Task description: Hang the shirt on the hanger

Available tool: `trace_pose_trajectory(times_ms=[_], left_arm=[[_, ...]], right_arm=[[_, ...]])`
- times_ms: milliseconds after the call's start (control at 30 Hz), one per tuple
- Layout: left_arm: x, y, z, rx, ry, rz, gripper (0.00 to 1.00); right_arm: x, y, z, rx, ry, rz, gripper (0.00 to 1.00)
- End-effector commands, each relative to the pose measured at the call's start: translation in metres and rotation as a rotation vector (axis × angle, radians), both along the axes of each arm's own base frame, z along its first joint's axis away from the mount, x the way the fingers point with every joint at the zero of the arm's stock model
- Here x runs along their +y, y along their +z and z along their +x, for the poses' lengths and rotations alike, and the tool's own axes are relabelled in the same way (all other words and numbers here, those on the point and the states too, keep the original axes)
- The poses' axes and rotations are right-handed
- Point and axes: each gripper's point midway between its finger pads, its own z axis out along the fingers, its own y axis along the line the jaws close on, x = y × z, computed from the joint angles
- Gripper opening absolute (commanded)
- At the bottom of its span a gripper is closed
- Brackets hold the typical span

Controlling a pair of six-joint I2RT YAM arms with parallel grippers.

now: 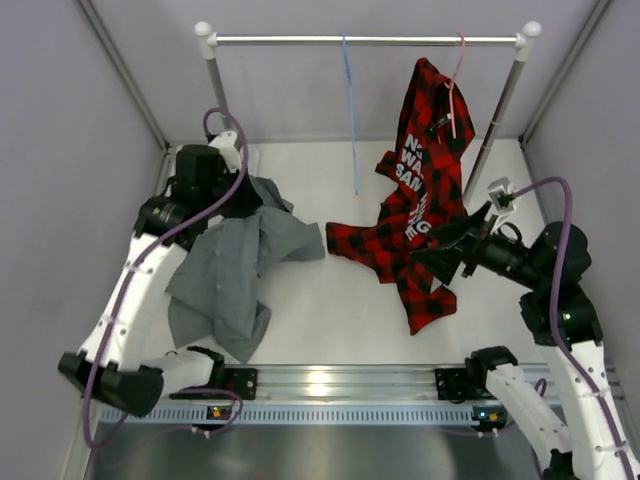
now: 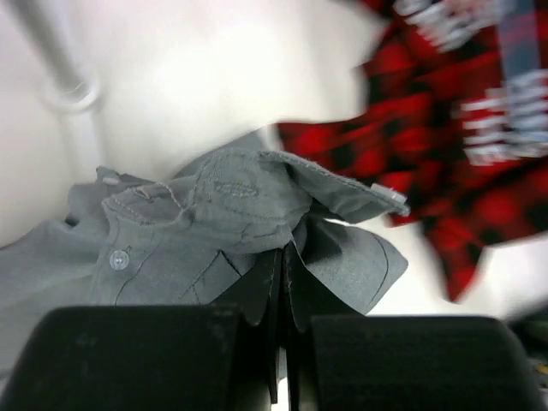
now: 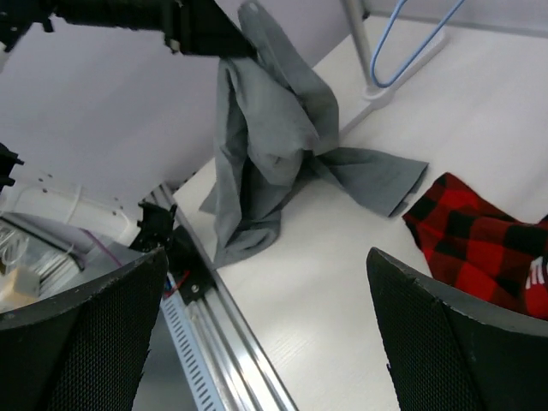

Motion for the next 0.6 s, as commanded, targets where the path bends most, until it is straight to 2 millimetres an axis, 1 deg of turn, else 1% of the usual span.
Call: trace_pose_trajectory(times_ms=[0,33,67,100,133,167,200,233,267,300,333,367,400,433,467,500,533,567], left_arm=[[-0.048,0.045,-0.047,-0.103,-0.255,-0.283,0.0],[-0.059,0.054,-0.054,-0.139,-0.298,-0.356,0.0],[-0.067,0.054,-0.064,-0.151,-0.344,-0.401,0.0],[-0.072,0.063,-0.085,-0.2,-0.393,-0.455,0.0],[-0.081,0.042,-0.089,-0.181,-0.406,-0.523,0.0],[-0.084,0.035,-0.095,-0.19,-0.414,-0.552,0.0],[-0.085,0.037,-0.11,-0.227,-0.438,-0.59,0.0],[-0.088,0.012,-0.112,-0.199,-0.426,-0.635,0.0],[-0.089,0.004,-0.118,-0.203,-0.427,-0.658,0.0],[-0.089,-0.006,-0.124,-0.202,-0.424,-0.68,0.0],[-0.082,-0.004,-0.133,-0.237,-0.393,-0.724,0.0],[-0.081,-0.031,-0.136,-0.217,-0.375,-0.733,0.0],[-0.078,-0.042,-0.139,-0.203,-0.356,-0.743,0.0],[-0.074,-0.042,-0.149,-0.223,-0.356,-0.776,0.0],[-0.073,-0.065,-0.151,-0.187,-0.342,-0.776,0.0],[-0.072,-0.068,-0.155,-0.168,-0.332,-0.805,0.0],[-0.071,-0.071,-0.159,-0.164,-0.332,-0.823,0.0],[-0.069,-0.069,-0.165,-0.186,-0.344,-0.842,0.0]], right_arm=[[0.025,0.017,-0.006,-0.041,0.184,0.025,0.94],[0.03,0.007,0.008,0.001,0.154,0.006,0.94],[0.045,0.001,-0.001,0.018,0.205,-0.007,0.94],[0.054,-0.006,-0.001,0.026,0.213,-0.026,0.94],[0.063,-0.014,0.009,0.033,0.179,-0.043,0.94],[0.083,-0.024,-0.009,0.04,0.244,-0.06,0.94],[0.09,-0.031,-0.009,0.04,0.23,-0.068,0.93],[0.101,-0.046,-0.006,0.051,0.186,-0.091,0.92],[0.103,-0.055,-0.003,0.073,0.149,-0.096,0.91],[0.105,-0.065,0.003,0.143,0.089,-0.074,0.9],[0.104,-0.067,0.014,0.161,-0.001,-0.031,0.9],[0.103,-0.098,0.017,0.229,-0.04,-0.035,0.9],[0.104,-0.109,0.018,0.317,-0.074,0.024,0.89],[0.102,-0.14,0.018,0.381,-0.105,0.024,0.89],[0.107,-0.136,0.022,0.377,-0.103,0.088,0.88],[0.11,-0.143,0.02,0.423,-0.1,0.122,0.87],[0.114,-0.155,0.02,0.452,-0.094,0.117,0.86],[0.117,-0.162,0.02,0.473,-0.09,0.133,0.85]])
